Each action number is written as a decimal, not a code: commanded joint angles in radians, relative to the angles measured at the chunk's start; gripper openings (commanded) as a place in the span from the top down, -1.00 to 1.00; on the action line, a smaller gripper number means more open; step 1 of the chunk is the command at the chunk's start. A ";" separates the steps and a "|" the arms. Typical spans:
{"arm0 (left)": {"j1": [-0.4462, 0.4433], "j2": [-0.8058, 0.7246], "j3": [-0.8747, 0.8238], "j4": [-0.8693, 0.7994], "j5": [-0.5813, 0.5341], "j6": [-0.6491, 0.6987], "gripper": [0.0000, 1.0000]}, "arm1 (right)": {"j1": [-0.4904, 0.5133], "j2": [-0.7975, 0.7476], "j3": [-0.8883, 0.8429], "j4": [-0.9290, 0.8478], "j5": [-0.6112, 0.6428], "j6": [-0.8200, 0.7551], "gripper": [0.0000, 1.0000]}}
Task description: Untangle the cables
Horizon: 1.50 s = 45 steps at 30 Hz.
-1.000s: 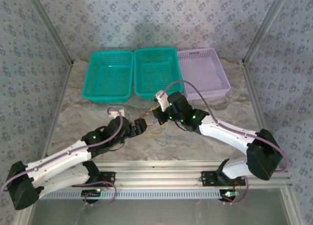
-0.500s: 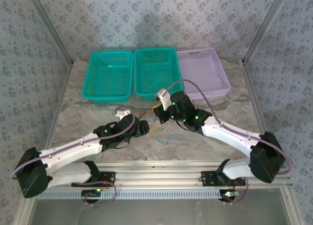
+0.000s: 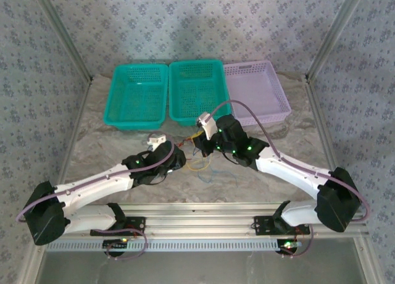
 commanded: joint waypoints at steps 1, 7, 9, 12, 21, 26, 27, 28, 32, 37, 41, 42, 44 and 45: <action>-0.007 0.001 0.032 -0.018 -0.032 -0.015 -0.04 | -0.005 -0.027 0.020 0.019 -0.034 -0.016 1.00; -0.007 0.001 0.029 -0.019 -0.048 -0.017 0.33 | -0.011 -0.032 0.021 0.023 -0.042 -0.016 1.00; -0.007 0.002 0.029 -0.020 -0.051 -0.018 0.42 | -0.013 -0.032 0.020 0.025 -0.041 -0.016 1.00; -0.007 -0.002 0.028 -0.025 -0.062 -0.018 0.62 | -0.018 -0.029 0.025 0.027 -0.038 -0.013 1.00; -0.007 -0.035 0.007 -0.071 -0.131 -0.039 1.00 | -0.080 -0.034 0.087 -0.023 0.023 0.005 1.00; -0.007 -0.091 -0.015 -0.126 -0.191 -0.056 1.00 | -0.123 -0.038 0.150 -0.100 0.080 0.021 1.00; -0.007 -0.104 -0.018 -0.137 -0.199 -0.055 1.00 | -0.136 -0.038 0.166 -0.122 0.098 0.029 1.00; -0.007 -0.113 -0.021 -0.147 -0.205 -0.057 1.00 | -0.152 -0.038 0.179 -0.141 0.112 0.039 1.00; -0.007 -0.146 -0.027 -0.202 -0.234 -0.058 1.00 | -0.239 -0.048 0.234 -0.217 0.139 0.115 1.00; -0.004 -0.185 -0.024 -0.285 -0.272 -0.060 1.00 | -0.322 -0.080 0.269 -0.287 0.167 0.167 1.00; 0.022 -0.223 -0.015 -0.358 -0.285 -0.046 1.00 | -0.381 -0.100 0.268 -0.326 0.166 0.207 1.00; 0.034 -0.234 -0.014 -0.370 -0.284 -0.040 1.00 | -0.395 -0.105 0.265 -0.333 0.165 0.220 1.00; 0.058 -0.250 -0.010 -0.393 -0.277 -0.027 1.00 | -0.418 -0.117 0.259 -0.346 0.167 0.237 1.00; 0.071 -0.257 -0.006 -0.407 -0.274 -0.020 1.00 | -0.431 -0.124 0.256 -0.353 0.170 0.247 1.00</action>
